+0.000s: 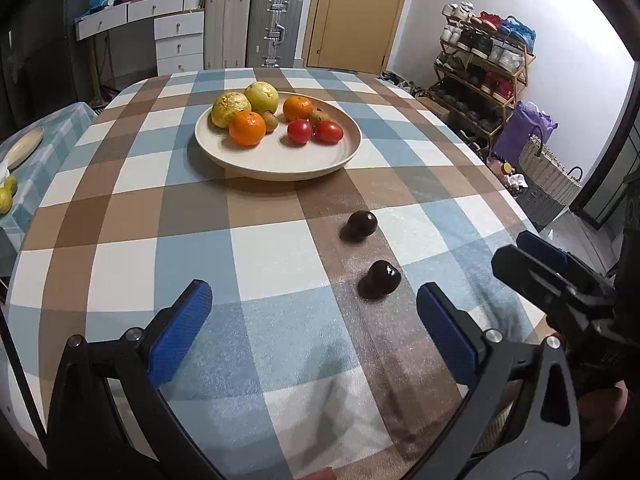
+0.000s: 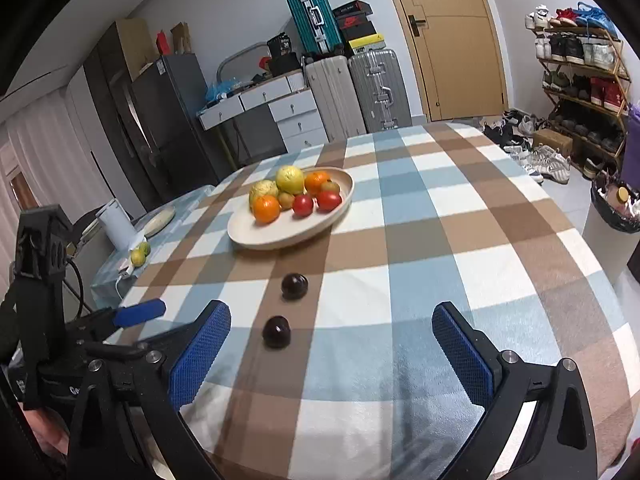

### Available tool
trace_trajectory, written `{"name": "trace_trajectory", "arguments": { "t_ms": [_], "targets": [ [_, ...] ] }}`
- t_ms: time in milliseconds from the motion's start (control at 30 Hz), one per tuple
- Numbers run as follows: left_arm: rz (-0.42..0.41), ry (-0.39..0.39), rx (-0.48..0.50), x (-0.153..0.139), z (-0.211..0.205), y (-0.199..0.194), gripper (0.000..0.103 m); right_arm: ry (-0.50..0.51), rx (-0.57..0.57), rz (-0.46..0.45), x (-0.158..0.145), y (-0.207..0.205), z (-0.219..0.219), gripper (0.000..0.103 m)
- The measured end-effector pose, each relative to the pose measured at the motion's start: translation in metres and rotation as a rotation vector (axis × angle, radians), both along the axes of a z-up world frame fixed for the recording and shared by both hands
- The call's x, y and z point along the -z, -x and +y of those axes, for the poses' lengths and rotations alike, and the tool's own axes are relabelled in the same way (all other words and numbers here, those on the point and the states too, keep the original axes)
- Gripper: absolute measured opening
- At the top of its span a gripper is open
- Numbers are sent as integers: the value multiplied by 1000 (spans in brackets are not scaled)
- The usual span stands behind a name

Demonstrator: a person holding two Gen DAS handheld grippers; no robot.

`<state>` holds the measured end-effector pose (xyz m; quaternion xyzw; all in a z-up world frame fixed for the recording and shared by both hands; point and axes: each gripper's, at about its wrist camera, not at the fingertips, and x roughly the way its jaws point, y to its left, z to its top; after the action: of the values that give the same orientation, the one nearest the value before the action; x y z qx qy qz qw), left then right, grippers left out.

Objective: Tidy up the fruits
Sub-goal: 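Move both tools back toward the two dark plums, then grasp a dark plum with the left tool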

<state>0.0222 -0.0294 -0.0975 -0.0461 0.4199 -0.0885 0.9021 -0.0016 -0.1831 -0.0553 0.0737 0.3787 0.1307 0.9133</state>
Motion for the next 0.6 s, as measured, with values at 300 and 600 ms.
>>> {"name": "trace_trajectory", "arguments": {
  "t_ms": [300, 600],
  "targets": [
    [17, 17, 68, 12, -19, -22, 102, -39, 32, 3, 9, -2, -24, 103],
    [64, -12, 142, 30, -47, -38, 73, -56, 9, 4, 12, -10, -31, 103]
  ]
}}
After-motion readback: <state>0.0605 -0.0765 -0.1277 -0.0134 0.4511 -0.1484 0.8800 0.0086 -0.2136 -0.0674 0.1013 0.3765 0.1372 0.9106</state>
